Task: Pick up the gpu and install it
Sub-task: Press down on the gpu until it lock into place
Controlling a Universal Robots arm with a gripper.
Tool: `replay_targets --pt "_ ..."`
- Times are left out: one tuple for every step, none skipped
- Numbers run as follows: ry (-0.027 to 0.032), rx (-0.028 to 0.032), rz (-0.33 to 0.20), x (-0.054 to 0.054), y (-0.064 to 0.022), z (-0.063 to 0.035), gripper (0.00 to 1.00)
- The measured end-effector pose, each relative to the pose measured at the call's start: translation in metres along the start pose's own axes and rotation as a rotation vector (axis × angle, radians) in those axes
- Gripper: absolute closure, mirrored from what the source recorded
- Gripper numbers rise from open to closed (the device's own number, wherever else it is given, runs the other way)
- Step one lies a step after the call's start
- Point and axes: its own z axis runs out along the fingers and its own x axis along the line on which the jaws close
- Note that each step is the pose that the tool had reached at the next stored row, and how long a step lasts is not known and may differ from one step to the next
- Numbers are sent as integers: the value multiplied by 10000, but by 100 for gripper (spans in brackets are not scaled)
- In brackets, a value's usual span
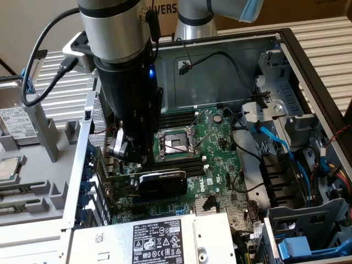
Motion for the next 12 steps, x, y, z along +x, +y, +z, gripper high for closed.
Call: replay_targets --pt "10 0 173 0 0 1 89" --pt "19 0 334 0 0 1 89" --pt "29 0 495 0 0 0 89" --pt "39 0 650 0 0 0 89" --pt "47 0 793 0 0 0 89" --pt "52 -1 923 0 0 0 89" --pt "53 -4 1037 0 0 0 89" --pt "49 -11 1121 0 1 0 89" --pt "41 -19 1190 0 1 0 89" --pt "28 -30 1266 0 0 0 89" --pt "10 -45 1352 0 0 0 89" --pt "-2 -56 1462 0 1 1 89"
